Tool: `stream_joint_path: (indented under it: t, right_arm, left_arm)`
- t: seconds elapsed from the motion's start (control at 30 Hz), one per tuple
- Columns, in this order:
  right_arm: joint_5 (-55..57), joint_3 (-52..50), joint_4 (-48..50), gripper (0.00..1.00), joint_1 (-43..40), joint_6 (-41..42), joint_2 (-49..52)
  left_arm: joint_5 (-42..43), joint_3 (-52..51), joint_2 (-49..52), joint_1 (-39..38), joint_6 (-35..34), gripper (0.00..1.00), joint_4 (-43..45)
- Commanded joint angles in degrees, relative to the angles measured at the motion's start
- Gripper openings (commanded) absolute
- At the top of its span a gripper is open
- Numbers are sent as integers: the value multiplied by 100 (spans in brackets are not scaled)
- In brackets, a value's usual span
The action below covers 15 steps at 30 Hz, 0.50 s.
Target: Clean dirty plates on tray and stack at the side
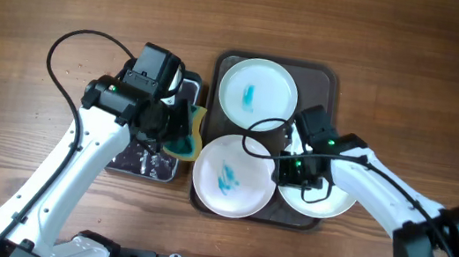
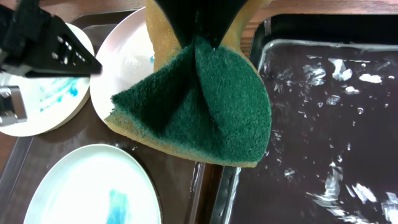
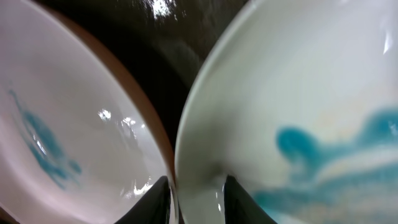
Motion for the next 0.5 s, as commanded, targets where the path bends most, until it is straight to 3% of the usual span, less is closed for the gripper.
stream_joint_path:
  t: [0.0,0.23,0.47]
  right_arm:
    - [262,11,-157,31,42,83,-780]
    - [647,31,-706,36,44,-42,-1873]
    - [-208,-348,-782,35,166,455,-1635]
  left_arm:
    - [-57,46,7,-24,17,4,22]
    - [-57,46,7,-26,20,4,20]
    - [-59,46,7,-24,33,4,22]
